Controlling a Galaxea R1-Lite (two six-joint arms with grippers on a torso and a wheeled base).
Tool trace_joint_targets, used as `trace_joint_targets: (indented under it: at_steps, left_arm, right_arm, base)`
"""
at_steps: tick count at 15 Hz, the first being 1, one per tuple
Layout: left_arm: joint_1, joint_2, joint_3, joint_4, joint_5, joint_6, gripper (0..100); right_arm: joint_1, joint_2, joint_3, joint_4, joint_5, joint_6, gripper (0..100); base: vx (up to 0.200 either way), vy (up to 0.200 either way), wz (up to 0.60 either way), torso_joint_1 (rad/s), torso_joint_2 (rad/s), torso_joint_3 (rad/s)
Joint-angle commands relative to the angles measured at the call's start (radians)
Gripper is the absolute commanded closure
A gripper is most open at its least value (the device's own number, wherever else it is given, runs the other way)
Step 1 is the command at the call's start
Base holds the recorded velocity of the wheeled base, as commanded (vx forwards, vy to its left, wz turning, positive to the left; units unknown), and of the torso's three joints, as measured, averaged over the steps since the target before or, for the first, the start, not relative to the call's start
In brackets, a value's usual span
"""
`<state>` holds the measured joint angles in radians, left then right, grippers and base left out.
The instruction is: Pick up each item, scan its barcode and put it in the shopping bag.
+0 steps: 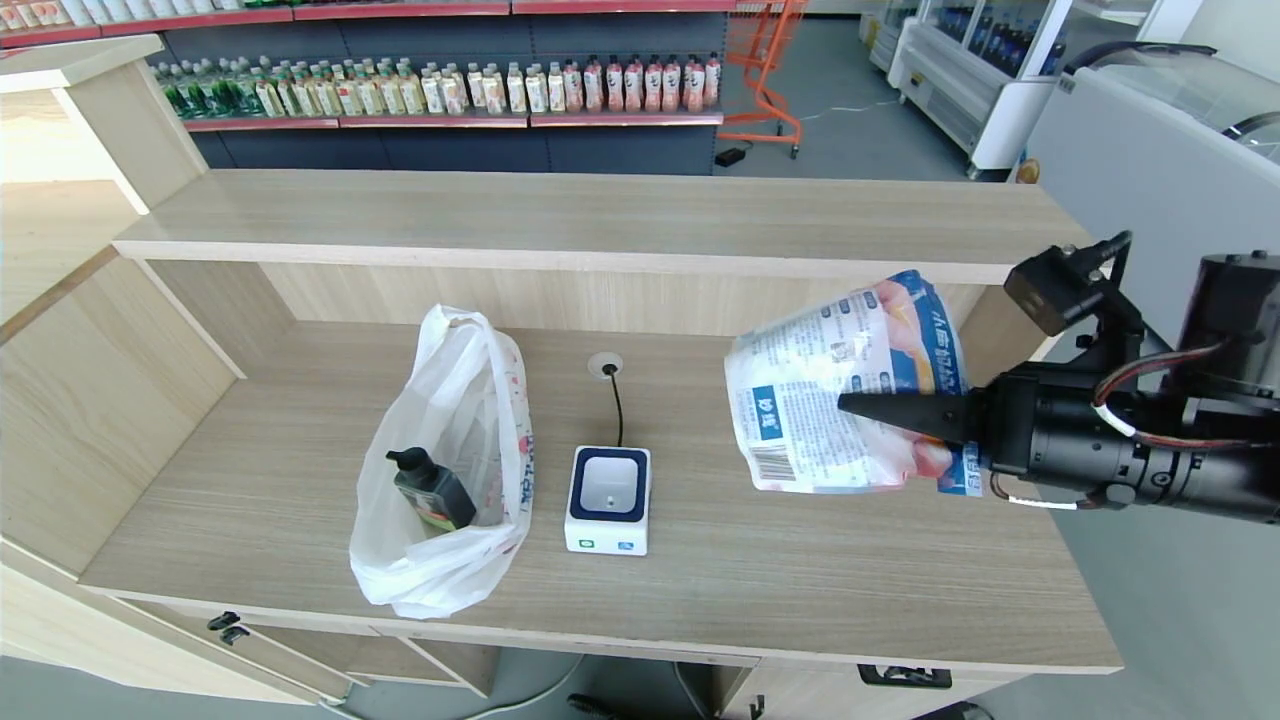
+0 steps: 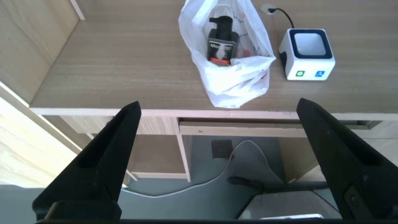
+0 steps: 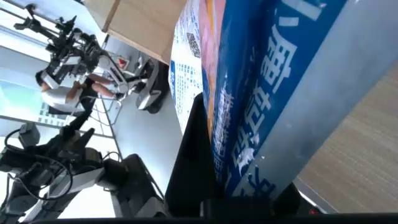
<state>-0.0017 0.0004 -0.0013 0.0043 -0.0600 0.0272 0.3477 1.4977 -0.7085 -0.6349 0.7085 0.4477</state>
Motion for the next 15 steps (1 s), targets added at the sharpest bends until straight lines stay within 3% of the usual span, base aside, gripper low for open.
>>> trace_joint_targets:
  at_steps: [1, 3, 8, 15]
  left_arm:
    - [0.000, 0.001, 0.000, 0.000, 0.000, 0.000, 0]
    - [0.000, 0.001, 0.000, 0.000, 0.000, 0.000, 0]
    - [0.000, 0.001, 0.000, 0.000, 0.000, 0.000, 0]
    - [0.000, 0.001, 0.000, 0.000, 0.000, 0.000, 0]
  right_arm:
    - [0.050, -0.068, -0.023, 0.001, 0.025, 0.088, 100]
    - [0.096, -0.082, -0.046, 0.003, 0.029, 0.160, 100]
    - [0.159, -0.083, -0.035, 0.003, 0.028, 0.160, 100]
    - [0.235, -0.145, 0.084, 0.006, 0.031, 0.160, 100]
  base:
    - [0.000, 0.000, 0.00, 0.000, 0.00, 0.000]
    - [0.000, 0.000, 0.00, 0.000, 0.00, 0.000]
    - [0.000, 0.000, 0.00, 0.000, 0.00, 0.000]
    - [0.000, 0.000, 0.00, 0.000, 0.00, 0.000]
